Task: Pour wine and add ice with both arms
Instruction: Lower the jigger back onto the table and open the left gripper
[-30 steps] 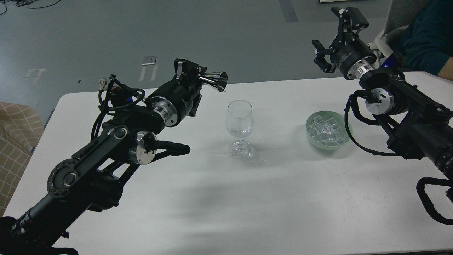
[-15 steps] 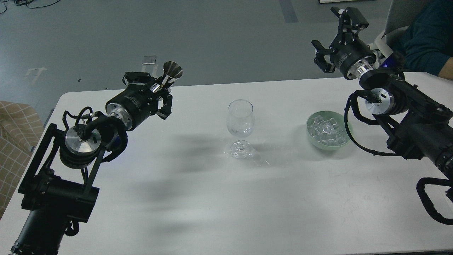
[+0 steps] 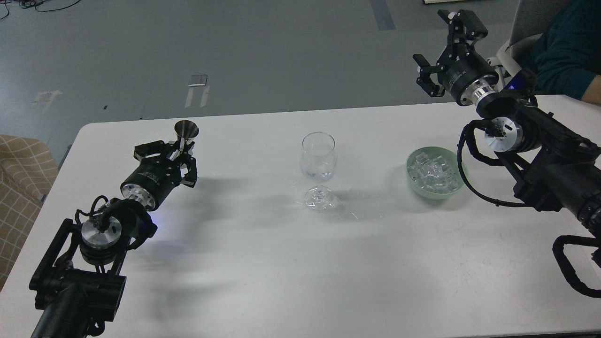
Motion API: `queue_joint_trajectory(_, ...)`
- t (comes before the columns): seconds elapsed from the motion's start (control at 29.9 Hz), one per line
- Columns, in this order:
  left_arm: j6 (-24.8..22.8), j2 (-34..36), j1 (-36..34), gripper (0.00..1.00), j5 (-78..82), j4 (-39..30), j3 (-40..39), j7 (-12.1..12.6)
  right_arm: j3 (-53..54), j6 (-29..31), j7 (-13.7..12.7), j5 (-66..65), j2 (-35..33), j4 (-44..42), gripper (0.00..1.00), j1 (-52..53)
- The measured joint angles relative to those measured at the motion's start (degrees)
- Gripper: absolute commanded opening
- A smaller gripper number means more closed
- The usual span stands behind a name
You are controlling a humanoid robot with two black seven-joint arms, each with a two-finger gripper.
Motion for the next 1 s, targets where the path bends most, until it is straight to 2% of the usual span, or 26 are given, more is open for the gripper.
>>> queue_joint_trajectory(0.27,-0.3,0.1,0.0,0.32,-0.3,3.0,0.0,-0.2,0.0,-0.1,0.0,0.0,0.1,-0.1,1.00,-0.1)
queue_joint_trajectory(1.0,-0.3,0.1,0.3,0.37,-0.1,3.6,0.7,-0.2,0.0,-0.1,0.0,0.0,0.1,-0.1,1.00,-0.1)
